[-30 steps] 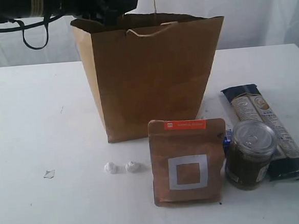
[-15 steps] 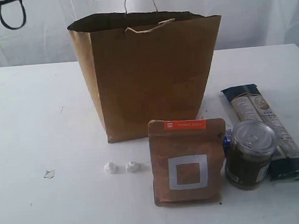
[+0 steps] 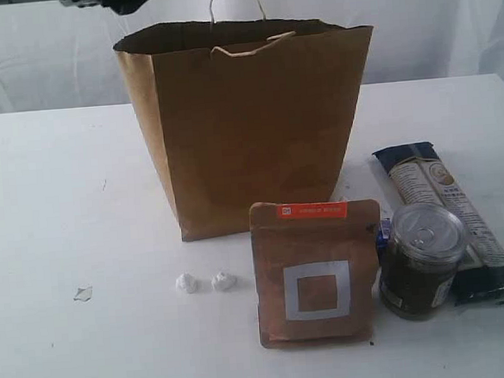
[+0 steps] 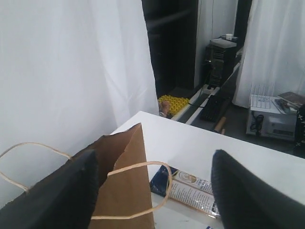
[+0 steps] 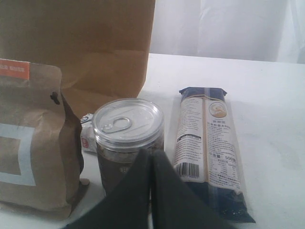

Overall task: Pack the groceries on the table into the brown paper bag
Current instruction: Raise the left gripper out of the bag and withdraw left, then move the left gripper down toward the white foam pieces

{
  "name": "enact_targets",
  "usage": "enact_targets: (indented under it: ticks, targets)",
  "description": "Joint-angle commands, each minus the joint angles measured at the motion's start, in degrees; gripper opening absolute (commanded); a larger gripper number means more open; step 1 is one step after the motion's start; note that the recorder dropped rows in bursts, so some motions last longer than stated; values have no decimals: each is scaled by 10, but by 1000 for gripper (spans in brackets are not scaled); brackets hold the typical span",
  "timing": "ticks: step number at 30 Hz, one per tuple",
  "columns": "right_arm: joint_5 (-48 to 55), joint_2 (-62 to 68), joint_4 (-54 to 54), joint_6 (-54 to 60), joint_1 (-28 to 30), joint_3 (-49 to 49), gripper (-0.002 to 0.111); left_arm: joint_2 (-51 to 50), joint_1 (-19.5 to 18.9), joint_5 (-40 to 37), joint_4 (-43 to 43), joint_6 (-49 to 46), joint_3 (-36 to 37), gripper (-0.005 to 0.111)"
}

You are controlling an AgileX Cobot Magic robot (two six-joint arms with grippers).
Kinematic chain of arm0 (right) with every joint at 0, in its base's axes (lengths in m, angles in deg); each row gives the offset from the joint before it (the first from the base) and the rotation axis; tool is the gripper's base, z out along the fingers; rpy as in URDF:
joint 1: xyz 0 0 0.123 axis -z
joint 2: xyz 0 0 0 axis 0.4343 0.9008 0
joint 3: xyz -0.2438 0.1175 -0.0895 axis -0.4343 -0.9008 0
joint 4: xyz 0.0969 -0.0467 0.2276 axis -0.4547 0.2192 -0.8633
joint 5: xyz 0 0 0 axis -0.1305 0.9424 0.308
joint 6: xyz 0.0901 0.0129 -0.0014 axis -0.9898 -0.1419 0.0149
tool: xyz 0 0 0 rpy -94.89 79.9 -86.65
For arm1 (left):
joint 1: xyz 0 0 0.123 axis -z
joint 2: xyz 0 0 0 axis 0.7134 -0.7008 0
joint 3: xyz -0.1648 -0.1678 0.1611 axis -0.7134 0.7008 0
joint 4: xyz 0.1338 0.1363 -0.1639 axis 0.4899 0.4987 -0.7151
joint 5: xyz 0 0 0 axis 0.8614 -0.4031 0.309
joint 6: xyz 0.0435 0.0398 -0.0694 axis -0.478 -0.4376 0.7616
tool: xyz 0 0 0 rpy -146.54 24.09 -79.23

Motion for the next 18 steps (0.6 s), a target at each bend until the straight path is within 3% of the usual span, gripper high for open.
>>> enact_targets:
  ticks: [1, 8, 18]
  targets:
    - [-6, -3, 0, -1, 3, -3, 0, 34, 1, 6, 5, 19, 20, 67]
    - [-6, -3, 0, -1, 3, -3, 0, 94, 1, -19, 5, 19, 66, 45]
    - [-6, -3, 0, -10, 3, -3, 0, 235, 1, -157, 5, 18, 194, 23]
